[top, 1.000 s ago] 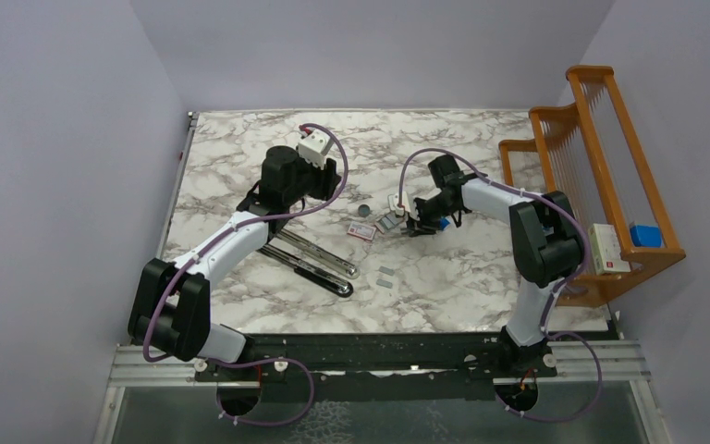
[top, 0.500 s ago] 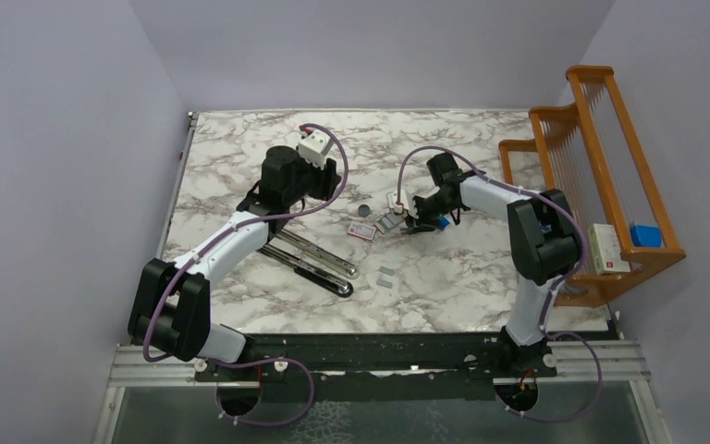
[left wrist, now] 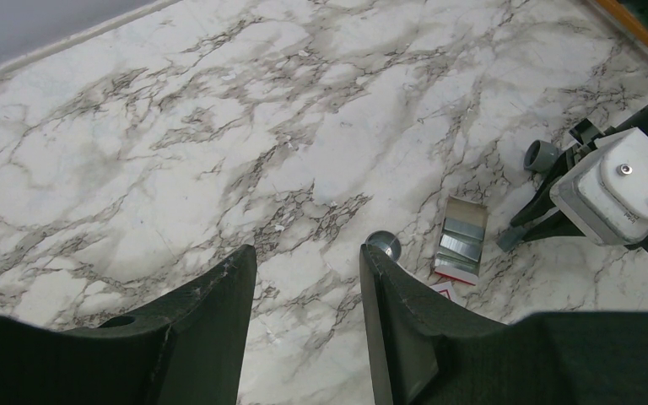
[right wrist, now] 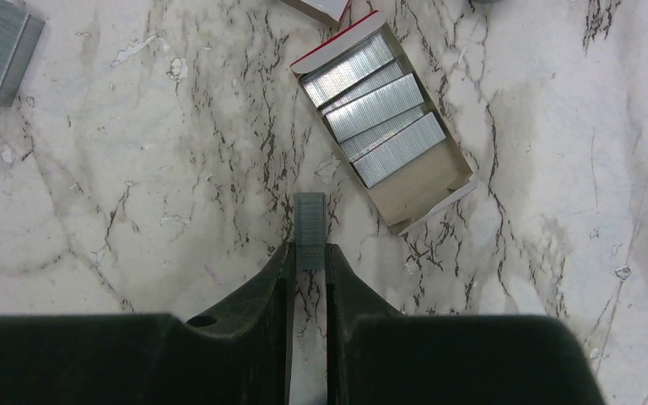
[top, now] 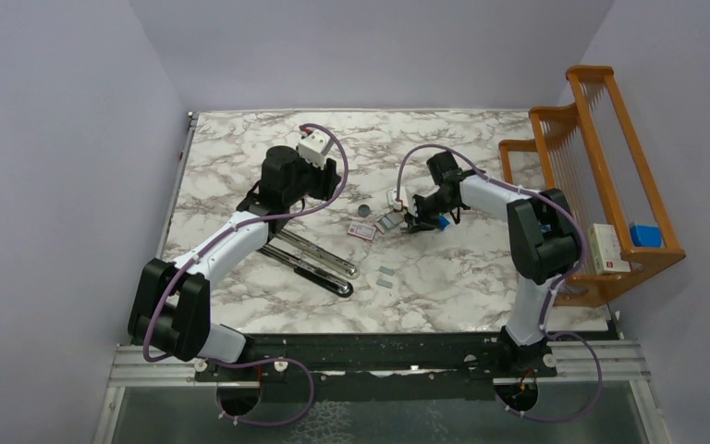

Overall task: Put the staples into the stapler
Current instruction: Pick up the staple from the center of the board.

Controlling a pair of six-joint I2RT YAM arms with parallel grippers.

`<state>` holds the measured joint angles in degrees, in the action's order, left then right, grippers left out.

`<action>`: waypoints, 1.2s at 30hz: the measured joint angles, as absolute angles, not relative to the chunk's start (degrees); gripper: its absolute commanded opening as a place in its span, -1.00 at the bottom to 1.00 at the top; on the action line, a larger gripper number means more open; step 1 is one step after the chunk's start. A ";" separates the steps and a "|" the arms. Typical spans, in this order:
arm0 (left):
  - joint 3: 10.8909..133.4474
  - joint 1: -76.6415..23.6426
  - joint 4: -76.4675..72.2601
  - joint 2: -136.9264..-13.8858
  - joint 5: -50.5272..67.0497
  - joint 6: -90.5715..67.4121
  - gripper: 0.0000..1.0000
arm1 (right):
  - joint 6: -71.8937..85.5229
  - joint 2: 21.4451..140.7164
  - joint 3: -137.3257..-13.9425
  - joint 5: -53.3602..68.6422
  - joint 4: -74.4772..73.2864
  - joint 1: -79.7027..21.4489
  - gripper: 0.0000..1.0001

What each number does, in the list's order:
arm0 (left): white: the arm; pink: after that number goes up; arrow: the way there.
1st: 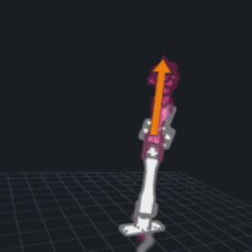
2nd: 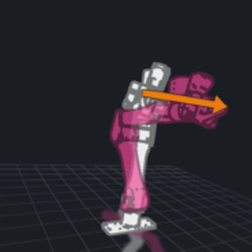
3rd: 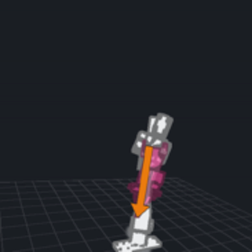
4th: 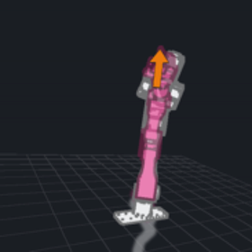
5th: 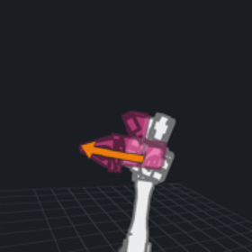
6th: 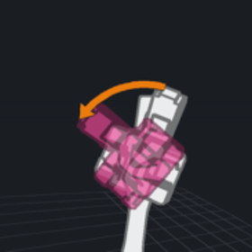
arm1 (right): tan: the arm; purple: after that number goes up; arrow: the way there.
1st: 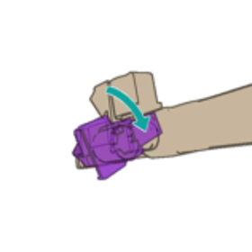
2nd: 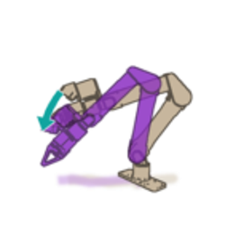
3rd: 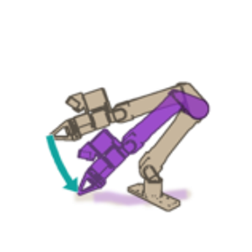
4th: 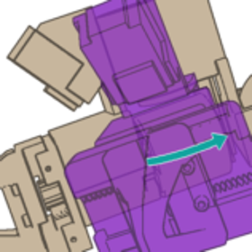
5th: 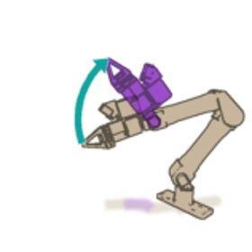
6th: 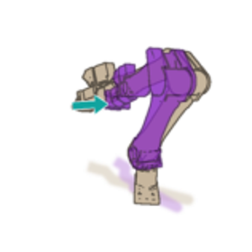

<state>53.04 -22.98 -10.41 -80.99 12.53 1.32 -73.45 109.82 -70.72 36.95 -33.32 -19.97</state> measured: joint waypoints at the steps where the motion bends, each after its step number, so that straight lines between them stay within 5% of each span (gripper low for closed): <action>1: 53.04 -22.98 -10.41 -80.99 12.53 1.30 0.04 | -72.99 109.82 -70.74 36.97 -33.32 -19.97 -0.66; 12: 53.04 -22.81 -10.41 -80.97 12.49 0.16 0.04 | -60.99 98.28 -67.26 39.81 -27.49 -19.97 -0.71; 24: 57.87 -20.67 -10.20 -73.80 13.65 -3.62 0.08 | -27.70 76.75 -50.02 46.98 -0.99 -19.97 -0.70; 32: 57.25 -20.78 -18.55 -66.50 35.16 -2.79 0.15 | 0.97 63.59 -40.16 49.78 34.39 -19.97 -0.68; 36: 57.78 -22.20 -22.13 -65.73 45.95 -3.18 0.35 | 7.77 62.41 -39.33 49.98 44.71 -20.16 -0.67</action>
<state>57.78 -22.20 -22.13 -65.73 45.95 -3.18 7.77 62.41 -39.33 49.98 44.71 -20.16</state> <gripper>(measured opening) 0.602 0.166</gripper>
